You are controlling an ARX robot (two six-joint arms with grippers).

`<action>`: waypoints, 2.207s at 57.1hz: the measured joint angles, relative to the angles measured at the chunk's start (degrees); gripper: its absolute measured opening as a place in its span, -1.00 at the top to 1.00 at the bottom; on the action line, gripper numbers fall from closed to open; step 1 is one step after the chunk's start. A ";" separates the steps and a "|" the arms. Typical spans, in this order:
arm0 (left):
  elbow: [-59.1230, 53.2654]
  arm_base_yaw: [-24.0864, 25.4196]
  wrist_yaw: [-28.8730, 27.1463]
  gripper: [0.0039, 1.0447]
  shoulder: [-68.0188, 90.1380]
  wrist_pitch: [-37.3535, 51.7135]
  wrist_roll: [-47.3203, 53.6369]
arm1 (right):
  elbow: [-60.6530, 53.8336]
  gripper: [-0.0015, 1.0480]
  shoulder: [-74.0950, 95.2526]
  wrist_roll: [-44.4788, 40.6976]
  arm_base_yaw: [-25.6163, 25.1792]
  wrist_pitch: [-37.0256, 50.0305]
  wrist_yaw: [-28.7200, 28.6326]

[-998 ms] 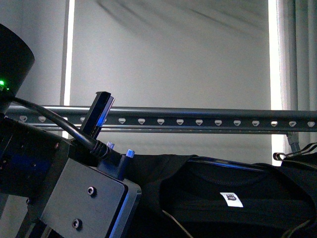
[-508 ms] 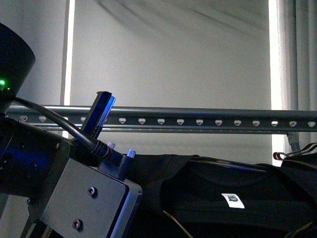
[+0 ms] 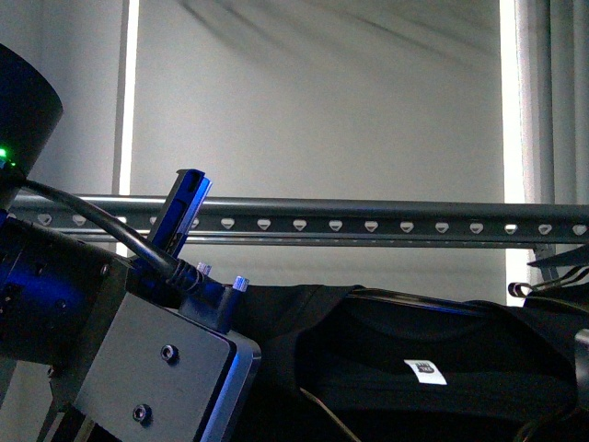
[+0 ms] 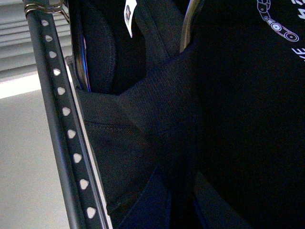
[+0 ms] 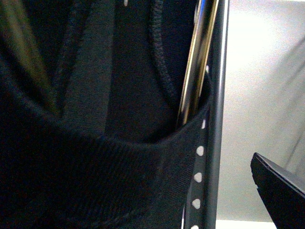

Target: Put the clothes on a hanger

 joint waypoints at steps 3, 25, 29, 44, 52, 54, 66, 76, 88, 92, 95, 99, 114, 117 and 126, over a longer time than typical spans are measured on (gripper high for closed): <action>0.00 0.00 -0.04 0.92 0.00 -0.02 0.00 | 0.20 -0.81 0.72 0.83 0.33 1.38 0.33; 0.46 0.04 -0.24 0.75 0.00 0.22 -0.26 | 0.11 0.25 4.81 10.62 1.62 14.67 3.30; 0.66 0.04 0.13 0.57 0.00 0.35 -0.26 | -0.20 0.42 4.81 11.54 1.53 15.74 2.91; 0.74 0.02 0.31 -0.07 -0.04 0.37 -0.26 | -2.19 0.95 4.55 14.60 0.66 16.83 0.48; 0.74 0.02 0.31 -0.55 -0.07 0.37 -0.24 | -2.84 0.95 3.21 15.39 -0.22 11.54 -0.57; 0.13 0.11 0.50 -0.73 -0.07 2.97 -2.36 | -2.80 0.95 2.49 16.59 -0.55 8.31 -0.13; -11.98 6.19 -1.38 -0.88 -4.17 40.15 -63.39 | 1.49 0.95 1.62 23.34 -3.76 -7.80 1.55; -14.21 13.92 -10.10 -0.88 -9.14 41.44 -91.86 | 6.49 0.95 1.90 31.26 -6.45 -15.26 4.02; -19.23 20.04 -19.41 -0.88 -20.70 27.32 -116.28 | 14.82 0.95 2.56 42.05 -8.46 -24.15 7.76; -21.49 19.41 -20.63 -0.88 -25.75 20.44 -123.23 | 18.69 0.95 2.84 45.24 -8.79 -29.46 10.19; -22.69 18.18 -22.43 -0.88 -28.85 15.47 -127.75 | 21.66 0.95 3.19 47.17 -8.92 -34.23 11.80; -24.33 13.90 -28.02 -0.88 -33.35 7.76 -134.44 | 27.50 0.95 4.33 48.96 -9.20 -44.19 15.54; -24.87 -1.05 -35.58 -0.88 -36.98 7.58 -137.37 | 37.13 0.95 9.29 44.28 -9.40 -60.87 26.49; -24.87 -0.52 -35.10 -0.88 -36.96 7.74 -137.37 | 39.30 0.95 10.60 43.76 -9.14 -62.34 29.16; -25.49 2.23 -33.38 -0.88 -35.45 7.28 -137.28 | 48.04 0.95 14.69 43.74 -8.57 -65.99 35.60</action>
